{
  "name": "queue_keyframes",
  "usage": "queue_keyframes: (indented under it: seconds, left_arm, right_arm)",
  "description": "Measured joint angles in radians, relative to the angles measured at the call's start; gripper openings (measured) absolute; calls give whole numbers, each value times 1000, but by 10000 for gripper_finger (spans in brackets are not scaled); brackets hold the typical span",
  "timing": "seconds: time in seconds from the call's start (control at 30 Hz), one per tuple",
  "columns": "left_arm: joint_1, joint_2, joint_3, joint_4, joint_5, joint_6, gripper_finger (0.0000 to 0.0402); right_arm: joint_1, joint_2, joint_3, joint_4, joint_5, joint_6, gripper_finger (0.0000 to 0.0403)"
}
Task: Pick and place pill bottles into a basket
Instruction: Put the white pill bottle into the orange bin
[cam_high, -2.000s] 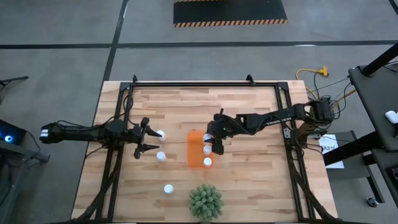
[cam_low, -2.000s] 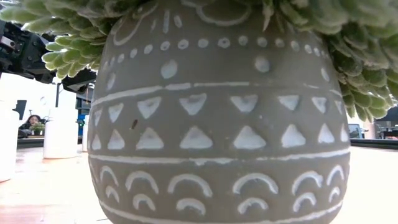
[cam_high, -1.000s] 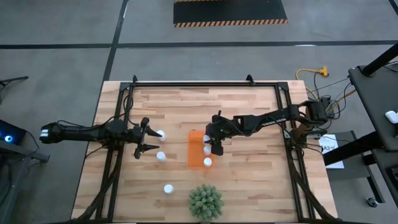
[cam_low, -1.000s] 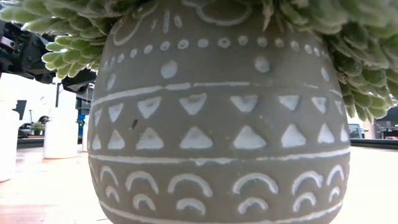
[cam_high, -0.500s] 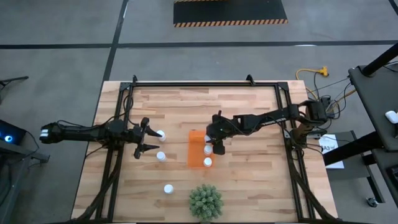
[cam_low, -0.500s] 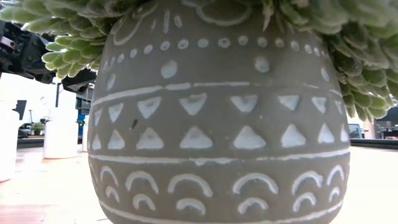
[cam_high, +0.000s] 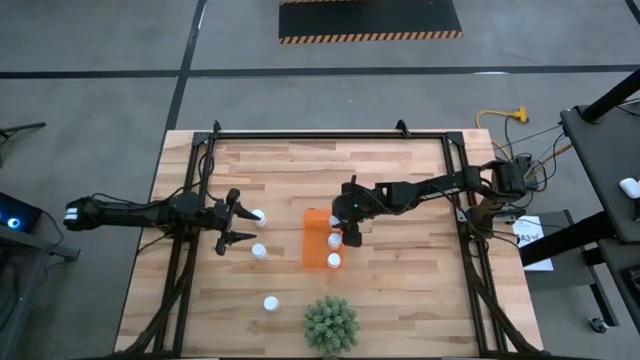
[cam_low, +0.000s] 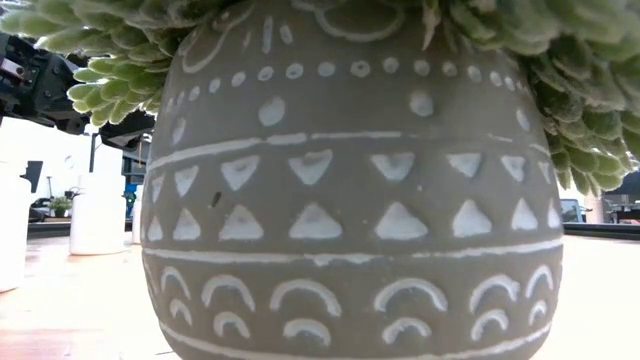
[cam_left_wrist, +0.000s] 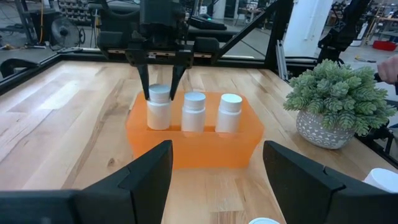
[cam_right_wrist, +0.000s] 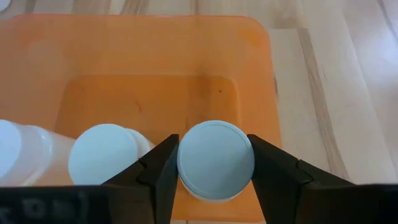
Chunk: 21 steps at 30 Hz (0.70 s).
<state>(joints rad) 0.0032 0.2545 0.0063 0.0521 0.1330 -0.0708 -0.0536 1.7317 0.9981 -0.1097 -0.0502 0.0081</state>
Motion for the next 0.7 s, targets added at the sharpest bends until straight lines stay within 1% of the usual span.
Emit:
queue_keyframes:
  seconds: [0.17, 0.43, 0.7]
  left_arm:
    - [0, -2, 0, 0, 0, 0, 233]
    - [0, -2, 0, 0, 0, 0, 233]
    - [0, -2, 0, 0, 0, 0, 233]
  right_arm:
    - [0, 0, 0, -6, -3, 7, 165]
    - [0, 0, 0, -8, -3, 10, 187]
    - [1, 0, 0, -8, -3, 11, 196]
